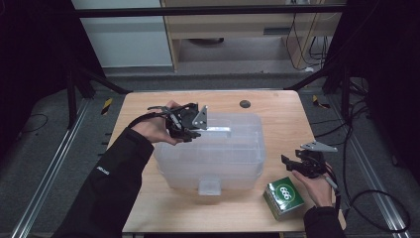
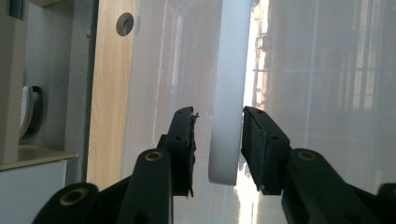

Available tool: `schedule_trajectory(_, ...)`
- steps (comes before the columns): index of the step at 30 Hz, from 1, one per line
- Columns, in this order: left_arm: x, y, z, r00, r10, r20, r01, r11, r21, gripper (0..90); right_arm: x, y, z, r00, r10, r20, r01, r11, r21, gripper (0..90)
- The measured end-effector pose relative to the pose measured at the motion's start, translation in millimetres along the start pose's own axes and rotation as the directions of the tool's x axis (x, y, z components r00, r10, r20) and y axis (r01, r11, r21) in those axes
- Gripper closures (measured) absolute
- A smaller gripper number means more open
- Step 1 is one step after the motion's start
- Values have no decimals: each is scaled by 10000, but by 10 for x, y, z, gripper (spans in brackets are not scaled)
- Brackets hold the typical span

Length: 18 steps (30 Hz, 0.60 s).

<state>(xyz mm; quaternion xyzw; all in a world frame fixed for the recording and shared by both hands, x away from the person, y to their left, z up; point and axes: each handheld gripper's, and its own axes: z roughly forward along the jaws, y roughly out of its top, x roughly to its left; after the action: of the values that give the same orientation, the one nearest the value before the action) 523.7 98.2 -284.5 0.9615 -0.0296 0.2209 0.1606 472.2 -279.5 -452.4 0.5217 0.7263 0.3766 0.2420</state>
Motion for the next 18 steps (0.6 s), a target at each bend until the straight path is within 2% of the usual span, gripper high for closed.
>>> schedule_trajectory(6,-14,38,21,9998,217,-37,-216,9996,198,745,92,88,-136,9991,-327,-256,325,9994,-93,434)
schedule_trajectory(7,-18,44,34,9997,238,-68,-238,9997,98,750,105,100,-161,9988,-376,-328,372,9992,-125,442)
schedule_trajectory(11,-23,61,32,9995,293,-121,-290,9993,251,756,174,144,-253,9972,-485,-570,477,9987,-164,473)
schedule_trajectory(12,-30,68,22,9996,259,-130,-253,9988,409,757,204,160,-283,9962,-546,-672,535,9984,-186,483)
schedule_trajectory(18,-42,85,21,9991,338,-256,-325,9982,504,761,377,221,-403,9871,-963,-1277,944,9953,-208,582)
